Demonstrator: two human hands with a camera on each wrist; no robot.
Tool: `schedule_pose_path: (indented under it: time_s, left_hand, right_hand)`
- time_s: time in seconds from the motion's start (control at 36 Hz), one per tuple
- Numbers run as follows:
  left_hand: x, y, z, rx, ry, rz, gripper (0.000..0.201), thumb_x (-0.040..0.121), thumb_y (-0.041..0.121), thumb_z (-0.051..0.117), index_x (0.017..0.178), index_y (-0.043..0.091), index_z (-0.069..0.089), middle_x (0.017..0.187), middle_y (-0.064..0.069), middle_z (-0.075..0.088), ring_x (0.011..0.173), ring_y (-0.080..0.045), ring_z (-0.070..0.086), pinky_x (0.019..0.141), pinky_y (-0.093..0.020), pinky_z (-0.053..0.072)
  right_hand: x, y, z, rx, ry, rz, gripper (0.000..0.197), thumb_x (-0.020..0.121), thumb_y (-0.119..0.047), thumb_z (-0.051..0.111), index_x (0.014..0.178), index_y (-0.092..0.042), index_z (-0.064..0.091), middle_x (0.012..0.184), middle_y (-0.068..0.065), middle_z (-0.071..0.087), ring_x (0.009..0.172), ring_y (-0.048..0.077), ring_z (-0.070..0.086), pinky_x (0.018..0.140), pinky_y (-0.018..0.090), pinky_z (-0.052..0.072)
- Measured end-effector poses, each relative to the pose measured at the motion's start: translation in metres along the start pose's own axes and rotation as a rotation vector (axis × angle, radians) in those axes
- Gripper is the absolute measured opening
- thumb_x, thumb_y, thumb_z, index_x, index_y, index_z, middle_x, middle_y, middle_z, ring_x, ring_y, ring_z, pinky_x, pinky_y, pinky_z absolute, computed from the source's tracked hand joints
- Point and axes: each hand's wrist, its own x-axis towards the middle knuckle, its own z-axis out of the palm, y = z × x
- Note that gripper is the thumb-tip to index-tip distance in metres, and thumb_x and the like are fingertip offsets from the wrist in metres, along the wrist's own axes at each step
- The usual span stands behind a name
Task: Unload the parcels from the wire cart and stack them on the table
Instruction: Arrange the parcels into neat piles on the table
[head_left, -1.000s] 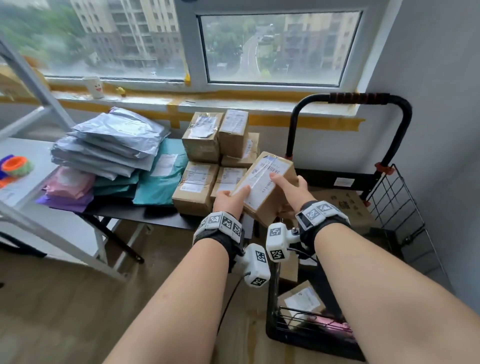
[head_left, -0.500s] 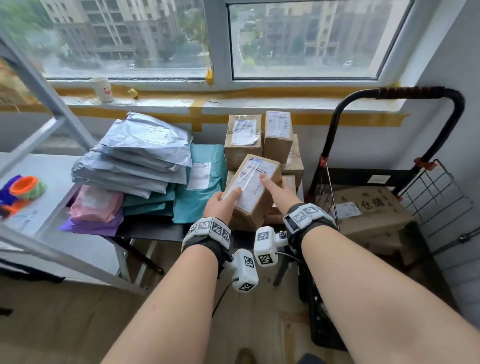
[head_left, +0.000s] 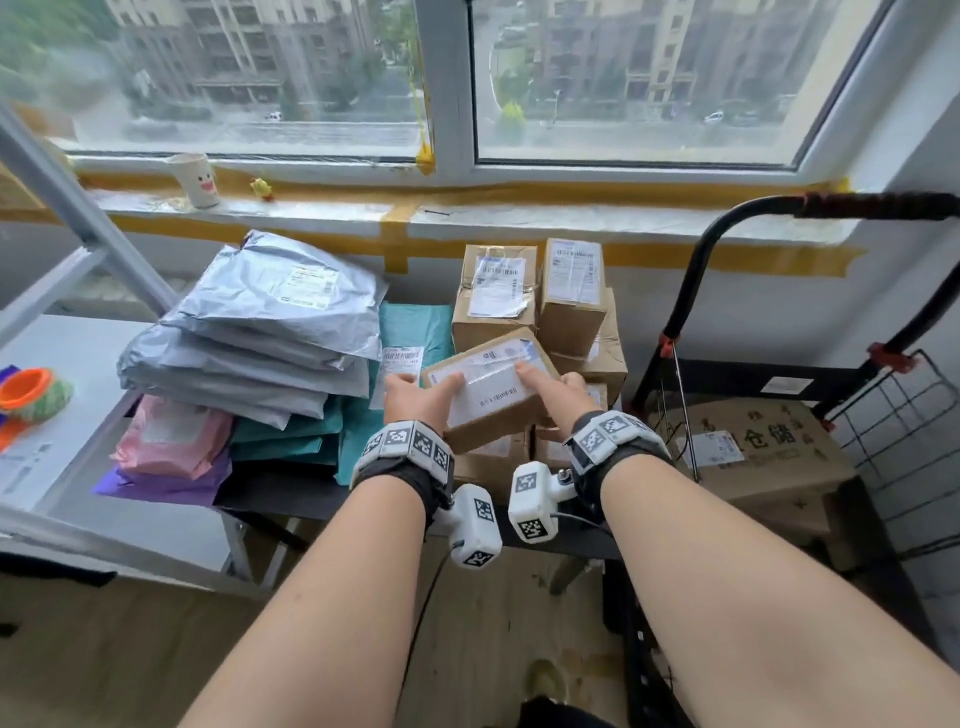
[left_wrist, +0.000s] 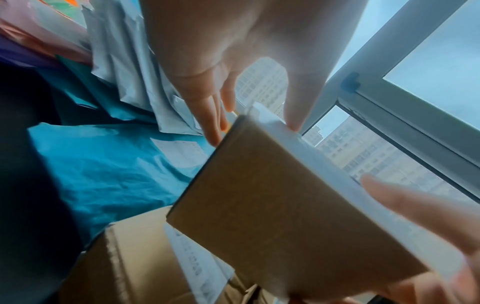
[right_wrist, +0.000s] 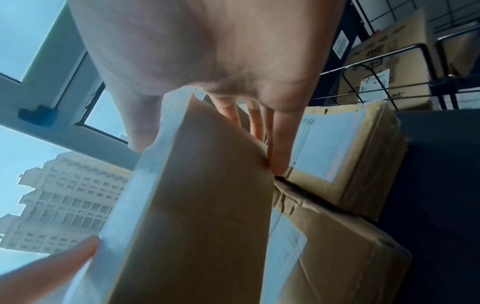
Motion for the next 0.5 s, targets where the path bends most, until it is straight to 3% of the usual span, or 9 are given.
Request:
schedule_pose_path:
  time_s: [0.06, 0.11, 0.17, 0.25, 0.31, 0.42, 0.5]
  left_hand:
    - [0.007, 0.009, 0.008, 0.016, -0.016, -0.004, 0.059, 0.073, 0.035, 0.075, 0.118, 0.011, 0.046, 0.108, -0.005, 0.055, 0.095, -0.022, 0.058, 0.085, -0.034, 0.049]
    - [0.012, 0.013, 0.016, 0.035, -0.059, 0.007, 0.05, 0.075, 0.034, 0.073, 0.115, 0.013, 0.052, 0.105, -0.002, 0.061, 0.088, -0.017, 0.06, 0.073, -0.03, 0.047]
    - [0.017, 0.017, 0.023, 0.025, -0.092, 0.026, 0.04, 0.075, 0.028, 0.069, 0.111, 0.015, 0.059, 0.104, 0.0, 0.067, 0.084, -0.013, 0.062, 0.067, -0.026, 0.046]
    - [0.026, 0.02, 0.032, 0.012, -0.13, 0.061, 0.03, 0.076, 0.011, 0.058, 0.103, 0.022, 0.065, 0.105, 0.002, 0.069, 0.092, -0.016, 0.065, 0.082, -0.031, 0.053]
    - [0.031, 0.021, 0.034, 0.022, -0.135, 0.081, 0.035, 0.075, 0.01, 0.054, 0.103, 0.028, 0.064, 0.106, 0.002, 0.068, 0.092, -0.016, 0.065, 0.083, -0.031, 0.054]
    - [0.038, 0.026, 0.035, 0.067, -0.148, 0.155, 0.037, 0.084, 0.009, 0.051, 0.118, 0.022, 0.061, 0.106, 0.005, 0.067, 0.088, -0.014, 0.062, 0.074, -0.024, 0.046]
    - [0.042, 0.032, 0.034, 0.128, -0.131, 0.144, 0.041, 0.088, 0.012, 0.052, 0.128, 0.017, 0.054, 0.115, -0.001, 0.063, 0.093, -0.018, 0.057, 0.077, -0.024, 0.041]
  right_hand:
    - [0.009, -0.002, -0.007, -0.03, 0.034, 0.006, 0.089, 0.072, -0.069, 0.065, 0.135, -0.012, 0.038, 0.131, 0.009, 0.049, 0.119, 0.028, 0.051, 0.104, 0.045, 0.042]
    - [0.017, -0.002, -0.01, -0.042, 0.059, 0.022, 0.098, 0.074, -0.069, 0.064, 0.144, -0.009, 0.032, 0.141, 0.011, 0.044, 0.126, 0.031, 0.047, 0.107, 0.045, 0.038]
    - [0.022, -0.005, -0.009, -0.04, 0.073, 0.033, 0.111, 0.064, -0.078, 0.063, 0.145, -0.01, 0.031, 0.143, 0.011, 0.045, 0.126, 0.032, 0.048, 0.106, 0.047, 0.04]
    - [0.047, 0.002, -0.009, -0.061, 0.07, 0.04, 0.131, 0.036, -0.095, 0.055, 0.139, -0.014, 0.041, 0.133, 0.009, 0.055, 0.112, 0.032, 0.06, 0.097, 0.049, 0.048]
    - [0.057, 0.005, -0.011, -0.11, 0.047, 0.049, 0.137, 0.029, -0.1, 0.05, 0.137, -0.015, 0.043, 0.127, 0.009, 0.059, 0.105, 0.032, 0.064, 0.092, 0.049, 0.052]
    - [0.046, -0.009, -0.012, -0.144, 0.023, 0.03, 0.12, 0.048, -0.095, 0.049, 0.136, -0.012, 0.045, 0.117, 0.012, 0.063, 0.089, 0.03, 0.069, 0.076, 0.045, 0.059]
    - [0.04, -0.018, -0.012, -0.178, 0.051, 0.013, 0.108, 0.052, -0.095, 0.04, 0.122, -0.016, 0.06, 0.101, 0.005, 0.066, 0.083, 0.027, 0.07, 0.081, 0.044, 0.058]
